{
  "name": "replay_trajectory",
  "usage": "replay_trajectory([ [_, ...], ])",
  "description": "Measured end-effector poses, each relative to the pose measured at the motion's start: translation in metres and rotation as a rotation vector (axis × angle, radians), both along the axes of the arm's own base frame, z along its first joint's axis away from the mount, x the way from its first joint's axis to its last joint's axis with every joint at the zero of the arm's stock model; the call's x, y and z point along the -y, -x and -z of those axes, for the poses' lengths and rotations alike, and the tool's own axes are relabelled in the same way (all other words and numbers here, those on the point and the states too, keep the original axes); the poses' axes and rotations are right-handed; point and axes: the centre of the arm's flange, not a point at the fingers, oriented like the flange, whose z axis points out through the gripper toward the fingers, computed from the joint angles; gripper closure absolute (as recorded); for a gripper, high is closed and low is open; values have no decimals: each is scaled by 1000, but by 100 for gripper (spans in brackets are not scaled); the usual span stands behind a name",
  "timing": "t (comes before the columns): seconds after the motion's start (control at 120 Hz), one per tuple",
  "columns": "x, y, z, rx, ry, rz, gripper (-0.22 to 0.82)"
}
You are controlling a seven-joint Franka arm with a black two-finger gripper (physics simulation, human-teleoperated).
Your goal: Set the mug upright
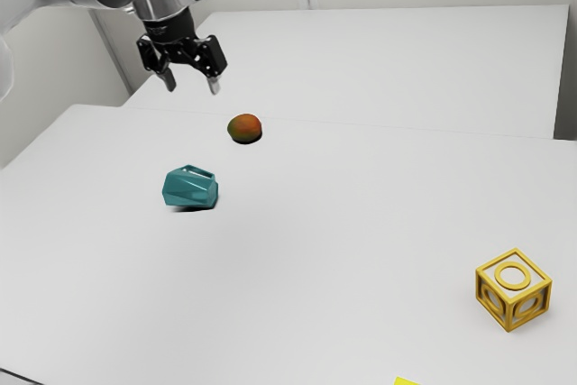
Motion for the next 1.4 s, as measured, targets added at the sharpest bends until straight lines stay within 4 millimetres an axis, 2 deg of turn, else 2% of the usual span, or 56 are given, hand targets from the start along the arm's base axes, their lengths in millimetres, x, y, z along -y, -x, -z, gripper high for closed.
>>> replay_trajectory([
  [0.05, 4, -1, -9, 18, 1, 6, 0],
  [0.183, 1, -3, -10, 19, 3, -1, 0],
  [0.475, -5, -1, -2, -17, 30, -17, 0],
  [0.575, -4, 3, 20, -76, 73, -22, 0],
  [0.667, -15, 6, 48, -129, 129, -19, 0],
  [0.817, -54, 8, 79, -137, 228, 5, 0],
  [1.108, -165, 6, 127, -69, 411, 20, 0],
  [1.258, -230, -2, 169, -47, 491, 6, 0],
  [1.4, -274, -14, 207, -25, 551, 13, 0],
])
